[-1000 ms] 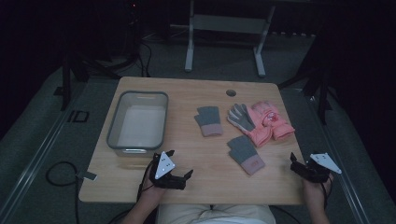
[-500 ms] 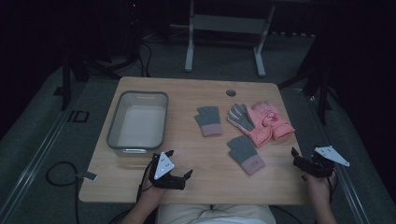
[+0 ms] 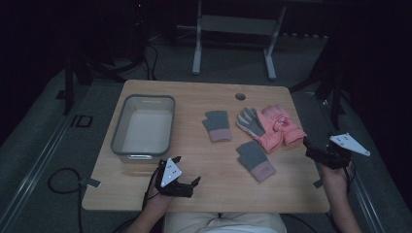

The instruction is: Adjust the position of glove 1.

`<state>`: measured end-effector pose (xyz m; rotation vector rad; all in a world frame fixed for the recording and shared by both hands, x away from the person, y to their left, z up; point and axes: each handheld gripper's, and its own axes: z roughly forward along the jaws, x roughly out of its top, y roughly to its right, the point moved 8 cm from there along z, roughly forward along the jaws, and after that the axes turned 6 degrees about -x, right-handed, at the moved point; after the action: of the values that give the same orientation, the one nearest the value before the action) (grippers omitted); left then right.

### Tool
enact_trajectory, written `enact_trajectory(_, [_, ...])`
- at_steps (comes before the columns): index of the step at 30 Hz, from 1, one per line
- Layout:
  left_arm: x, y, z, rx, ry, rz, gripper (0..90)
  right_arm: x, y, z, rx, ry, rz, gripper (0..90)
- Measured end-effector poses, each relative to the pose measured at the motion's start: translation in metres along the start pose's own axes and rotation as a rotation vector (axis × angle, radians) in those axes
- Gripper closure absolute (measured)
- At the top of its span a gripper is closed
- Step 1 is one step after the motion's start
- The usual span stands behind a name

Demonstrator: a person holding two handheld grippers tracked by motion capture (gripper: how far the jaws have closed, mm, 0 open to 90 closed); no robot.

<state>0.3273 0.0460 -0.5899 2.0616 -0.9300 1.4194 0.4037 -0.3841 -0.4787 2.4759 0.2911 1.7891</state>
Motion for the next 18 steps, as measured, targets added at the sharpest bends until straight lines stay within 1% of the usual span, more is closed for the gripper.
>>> enact_trajectory(1, [0.000,0.000,0.000,0.000,0.001,-0.001,0.3,0.005,-0.002,0.000,0.003,0.009,-0.005,11.4])
enact_trajectory(2, [0.000,0.000,0.000,0.000,0.002,-0.002,0.3,0.013,-0.005,0.000,0.032,0.008,0.000,14.7])
enact_trajectory(4, [0.000,0.000,0.000,0.001,0.002,0.002,0.3,0.023,-0.009,0.001,0.053,0.017,0.019,15.1])
enact_trajectory(5, [0.000,0.000,0.000,0.002,0.002,0.004,0.3,0.027,-0.010,0.000,0.046,0.024,0.028,15.0])
enact_trajectory(6, [0.000,0.000,0.000,0.003,0.001,0.007,0.3,0.027,-0.010,0.000,0.046,0.024,0.028,15.0])
enact_trajectory(7, [0.000,0.000,0.000,0.004,0.000,0.009,0.3,0.032,-0.011,0.001,0.035,0.028,0.031,15.0])
enact_trajectory(8, [0.000,0.001,0.000,0.003,0.000,0.010,0.3,0.040,-0.014,0.002,0.039,0.035,0.032,13.9])
enact_trajectory(9, [0.000,0.001,0.000,0.003,0.002,0.009,0.3,0.040,-0.014,0.002,0.039,0.035,0.032,13.9])
enact_trajectory(10, [0.000,0.001,0.000,0.003,0.001,0.010,0.3,0.044,-0.015,0.002,0.037,0.038,0.030,14.0])
enact_trajectory(11, [0.000,0.001,0.000,0.001,0.001,0.010,0.3,0.048,-0.018,0.003,0.050,0.047,0.021,13.9])
enact_trajectory(12, [0.000,0.000,0.000,0.002,0.000,0.011,0.3,0.055,-0.024,0.004,0.061,0.064,-0.007,13.9])
enact_trajectory(13, [0.000,0.000,0.000,0.002,0.001,0.011,0.3,0.058,-0.027,0.005,0.064,0.070,-0.017,13.9])
enact_trajectory(14, [0.000,0.001,0.000,0.001,0.001,0.012,0.3,0.061,-0.030,0.006,0.077,0.074,-0.020,13.9])
enact_trajectory(16, [0.000,0.001,0.000,0.002,0.002,0.011,0.3,0.064,-0.033,0.007,0.078,0.075,-0.018,13.9])
enact_trajectory(17, [0.000,0.001,0.000,0.001,0.001,0.010,0.3,0.070,-0.040,0.010,0.097,0.070,-0.013,13.8])
enact_trajectory(18, [0.000,0.000,0.000,0.001,0.001,0.010,0.3,0.072,-0.042,0.011,0.101,0.066,-0.009,13.8])
